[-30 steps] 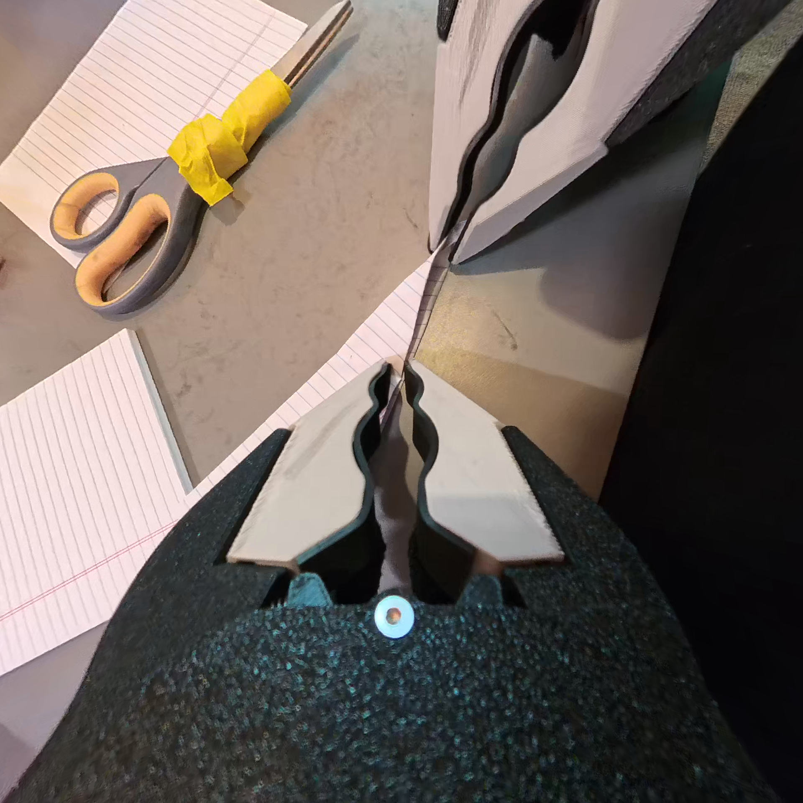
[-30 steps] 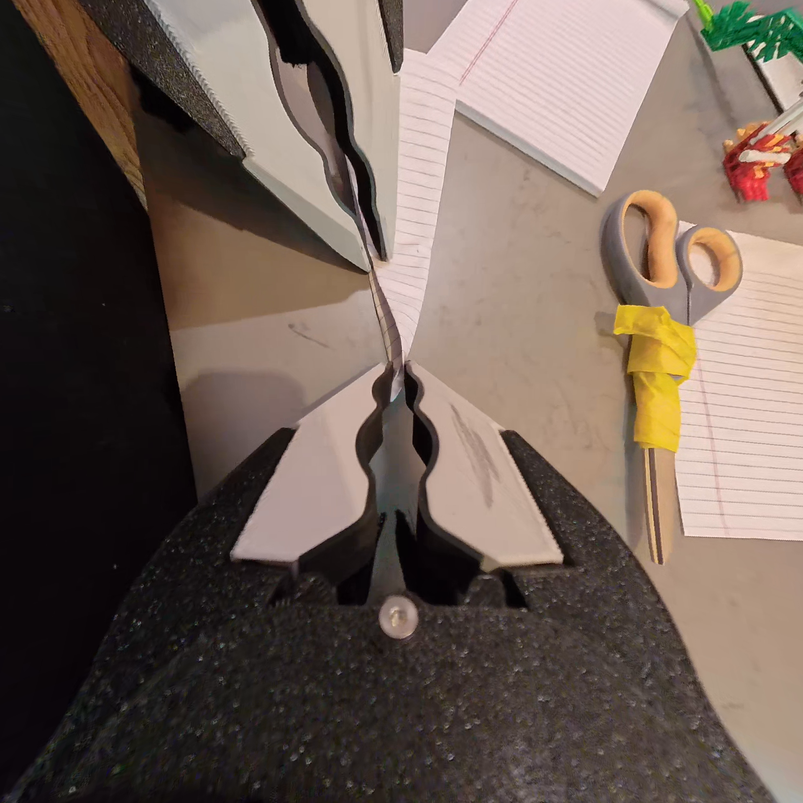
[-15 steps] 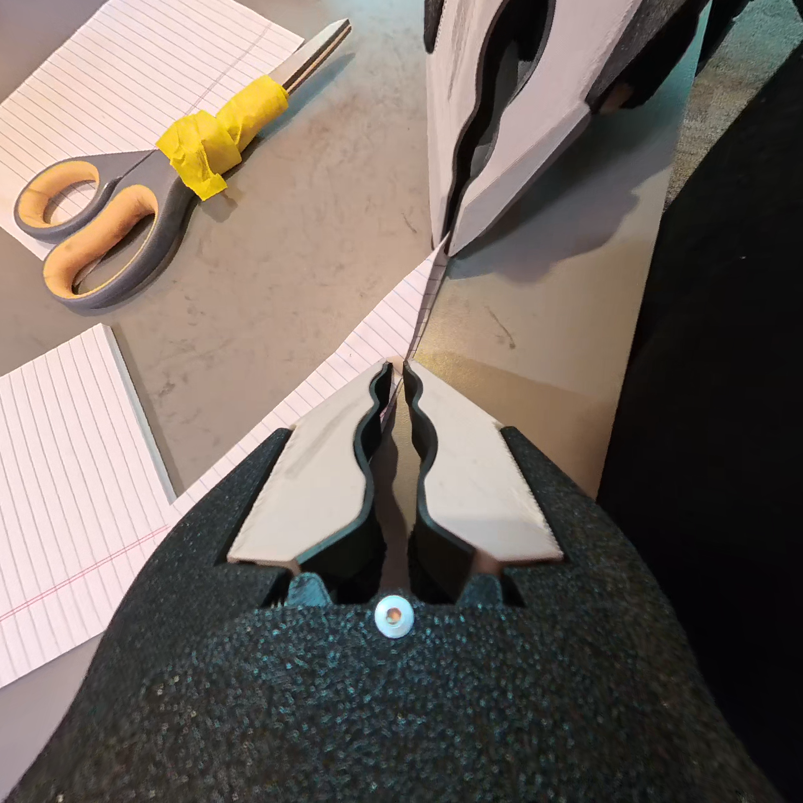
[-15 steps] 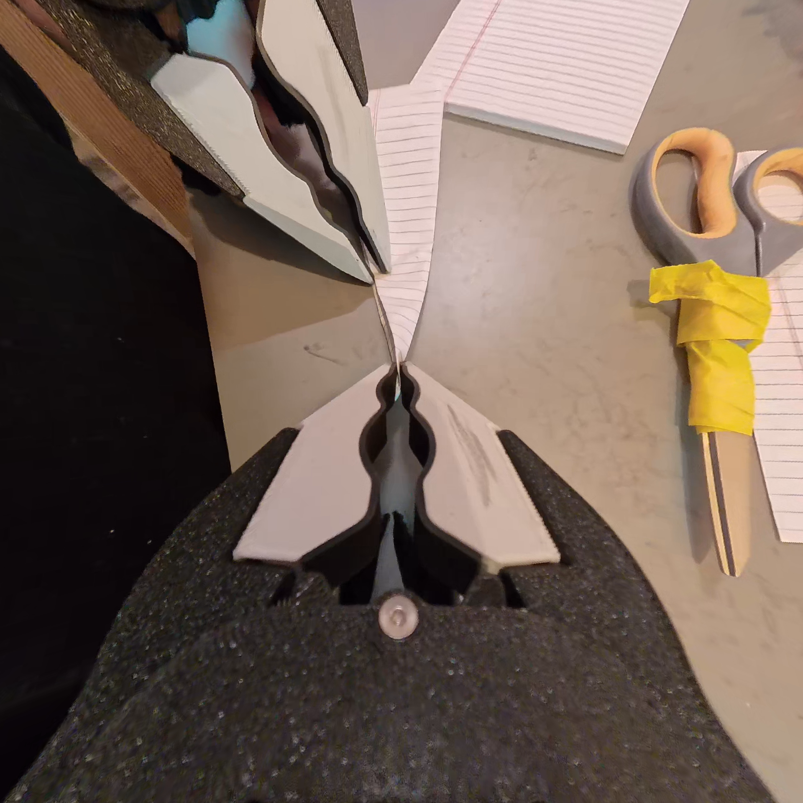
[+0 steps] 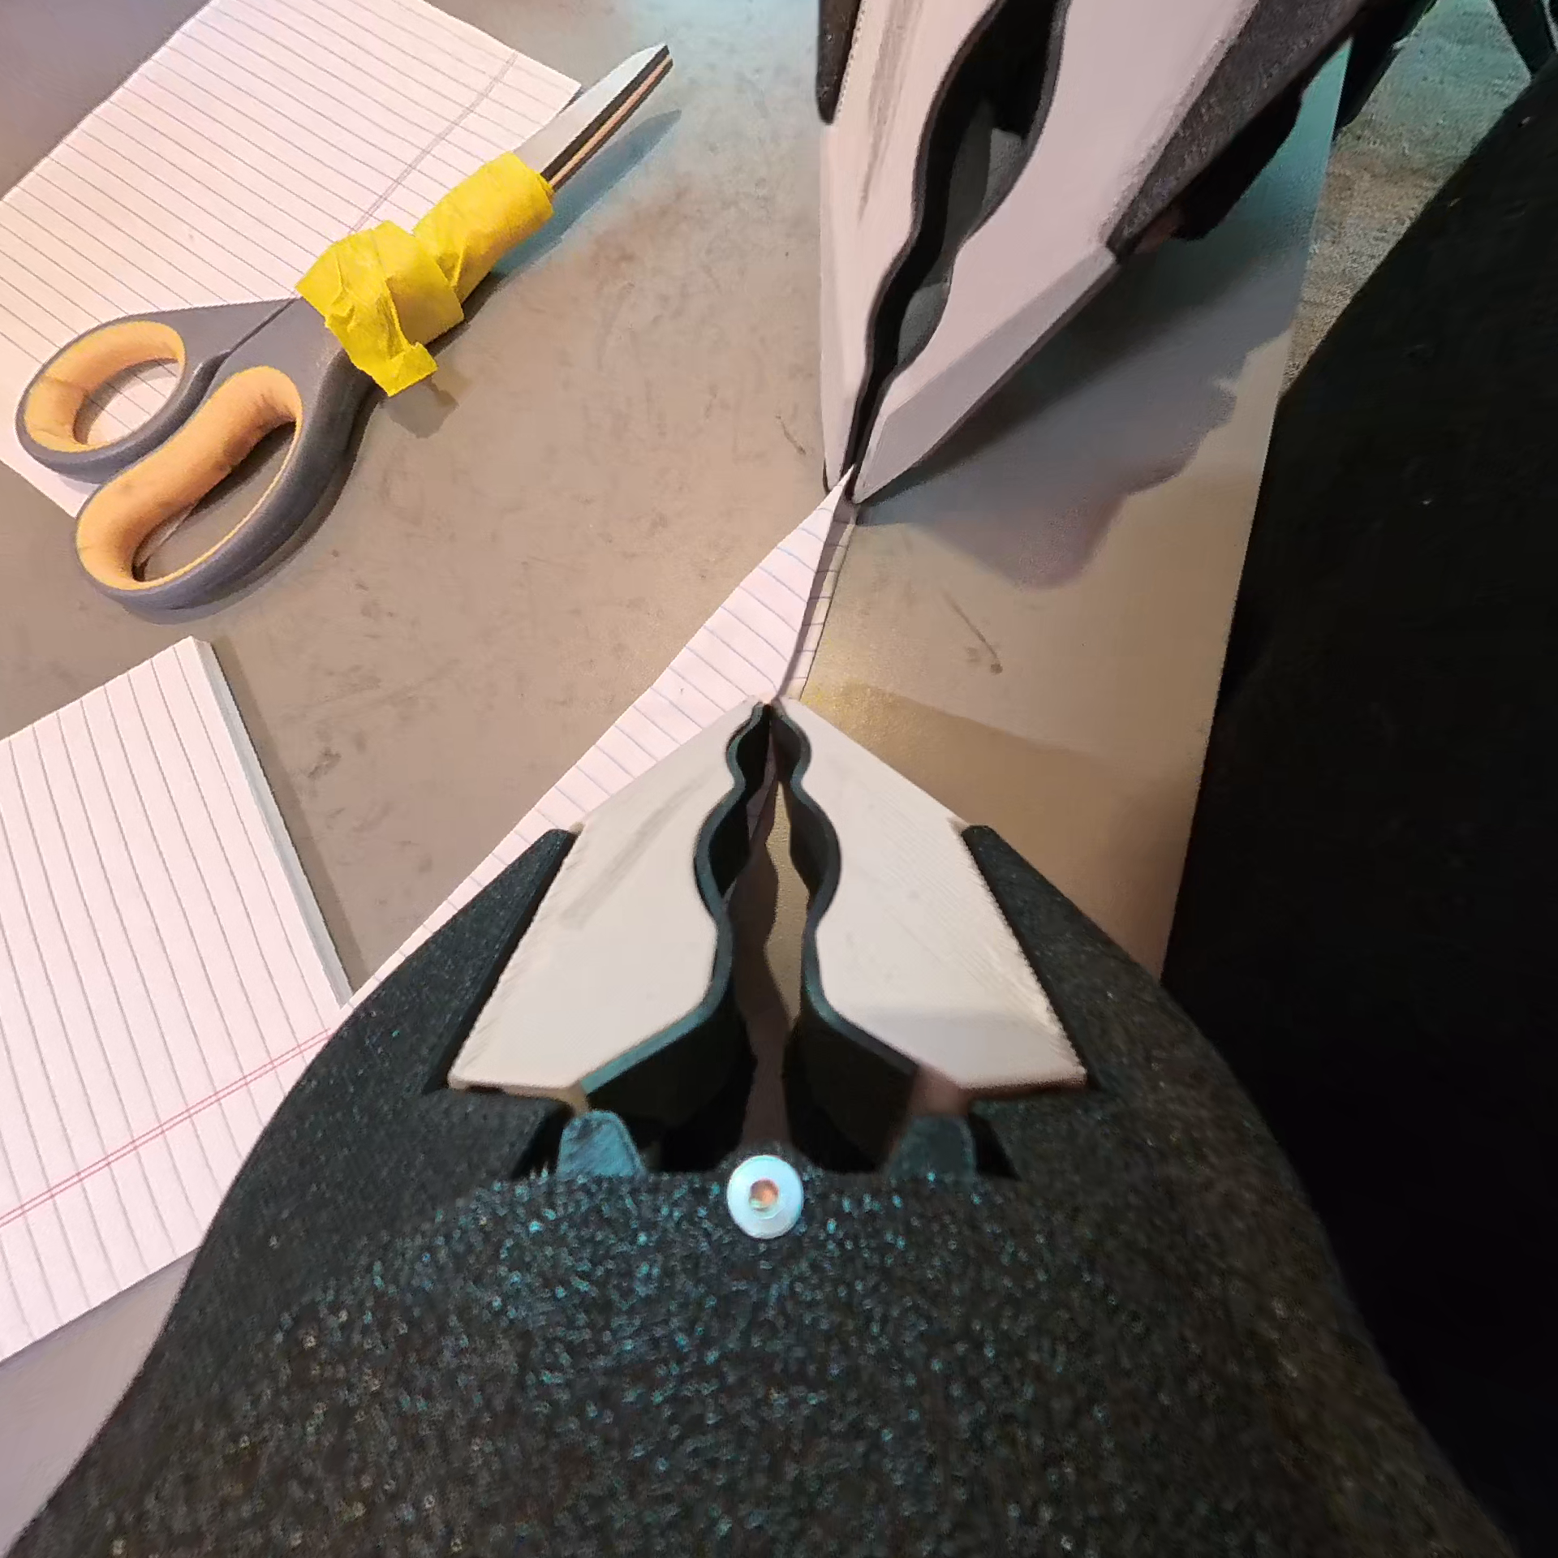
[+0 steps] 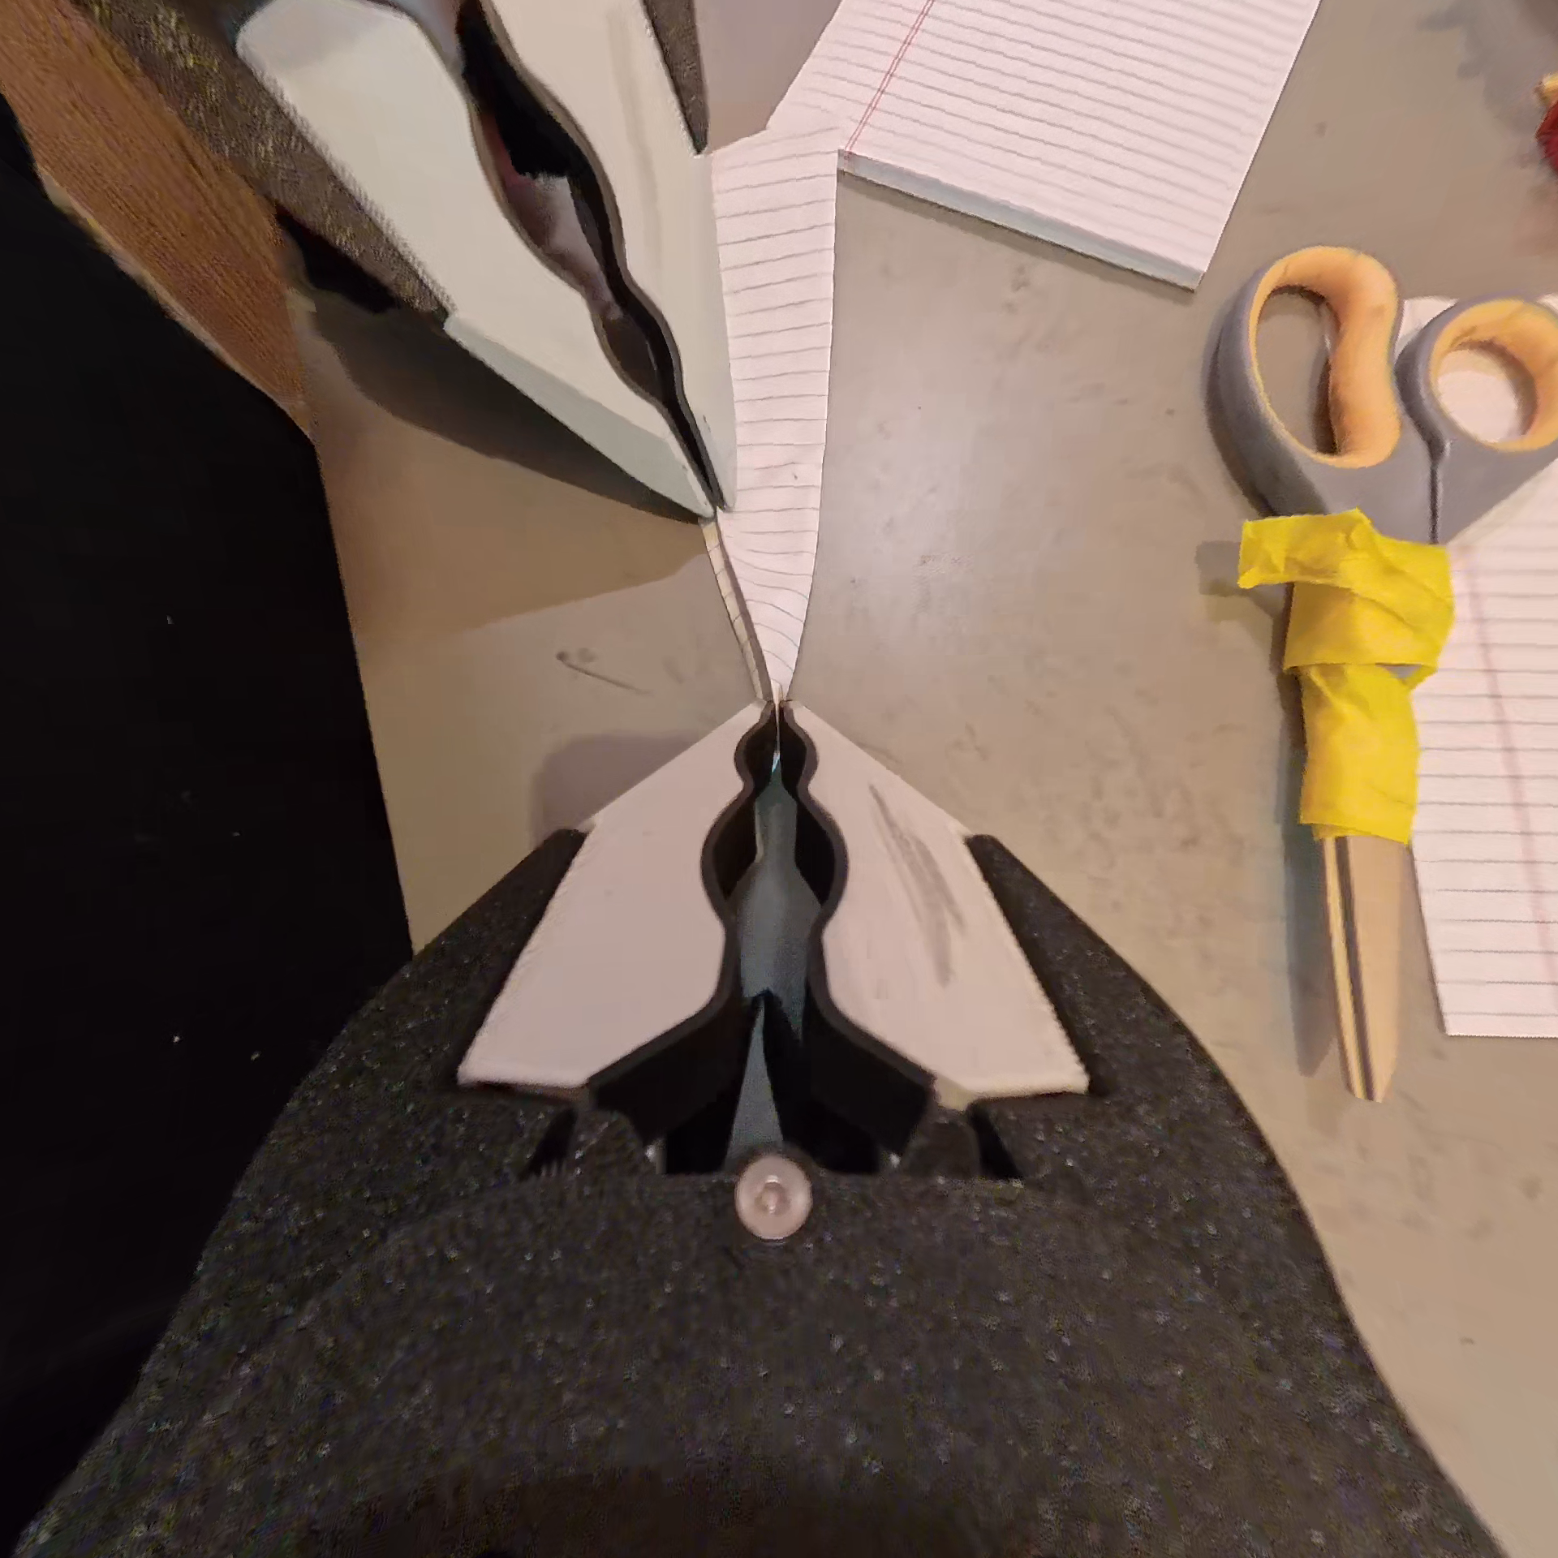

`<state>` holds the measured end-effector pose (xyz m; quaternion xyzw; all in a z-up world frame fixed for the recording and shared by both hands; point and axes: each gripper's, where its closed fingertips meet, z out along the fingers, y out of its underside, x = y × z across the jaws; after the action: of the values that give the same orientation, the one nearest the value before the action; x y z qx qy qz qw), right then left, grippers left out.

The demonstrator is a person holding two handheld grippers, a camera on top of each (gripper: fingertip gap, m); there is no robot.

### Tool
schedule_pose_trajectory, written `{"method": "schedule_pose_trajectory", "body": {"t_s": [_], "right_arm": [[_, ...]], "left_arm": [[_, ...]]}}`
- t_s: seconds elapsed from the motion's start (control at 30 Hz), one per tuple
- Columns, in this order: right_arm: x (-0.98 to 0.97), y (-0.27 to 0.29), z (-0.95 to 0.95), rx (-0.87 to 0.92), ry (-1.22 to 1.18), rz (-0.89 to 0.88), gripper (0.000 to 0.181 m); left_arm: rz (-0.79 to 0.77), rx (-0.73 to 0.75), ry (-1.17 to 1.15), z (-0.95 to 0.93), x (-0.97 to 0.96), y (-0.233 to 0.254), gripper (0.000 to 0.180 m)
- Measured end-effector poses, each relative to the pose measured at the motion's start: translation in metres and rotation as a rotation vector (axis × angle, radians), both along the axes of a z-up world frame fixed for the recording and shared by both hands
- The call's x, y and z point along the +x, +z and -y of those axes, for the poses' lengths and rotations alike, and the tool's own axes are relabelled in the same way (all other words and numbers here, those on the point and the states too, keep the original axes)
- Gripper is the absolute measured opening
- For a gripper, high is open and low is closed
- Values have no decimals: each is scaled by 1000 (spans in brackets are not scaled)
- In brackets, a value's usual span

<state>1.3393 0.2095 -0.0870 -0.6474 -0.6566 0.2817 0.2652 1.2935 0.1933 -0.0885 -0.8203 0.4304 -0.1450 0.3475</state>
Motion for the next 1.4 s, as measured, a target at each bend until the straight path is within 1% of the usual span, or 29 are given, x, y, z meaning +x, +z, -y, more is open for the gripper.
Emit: {"method": "schedule_pose_trajectory", "body": {"t_s": [0.13,0.2,0.27,0.33,0.5,0.7,0.8,0.93,0.97,1.0,1.07,1.1,1.2,1.27,1.4], "right_arm": [[1,-1,-1,211,59,29,0],[0,-1,-2,366,113,41,0],[0,0,-5,429,121,37,0],[1,0,-6,428,112,28,0],[6,1,-4,259,60,-19,1],[9,0,-5,176,25,-6,0],[9,-1,-8,192,4,-2,0],[10,-1,-8,279,-10,3,0],[10,0,-7,270,-14,1,0],[10,3,-5,222,-14,-22,0],[8,16,-2,42,-53,-107,2],[8,19,-1,-53,-65,-123,2],[3,22,-4,-233,-117,-145,0],[-2,26,-4,-288,-115,-161,0],[3,28,-1,-381,-83,-129,0]], "left_arm": [[-2,4,-6,0,0,0,0],[-7,11,-13,0,0,0,0],[-8,10,-14,0,0,0,0],[-10,14,-18,0,0,0,0],[-2,6,-18,0,0,0,0],[3,2,-22,0,1,0,0],[-2,10,-22,0,1,0,0],[-3,11,-23,0,2,0,0],[-3,11,-24,0,1,0,0],[-4,11,-25,1,1,0,0],[-6,14,-26,1,1,0,0],[-5,12,-26,1,1,0,0],[0,6,-26,1,1,0,0],[0,6,-27,1,1,0,0],[-3,5,-32,2,1,0,0]]}}
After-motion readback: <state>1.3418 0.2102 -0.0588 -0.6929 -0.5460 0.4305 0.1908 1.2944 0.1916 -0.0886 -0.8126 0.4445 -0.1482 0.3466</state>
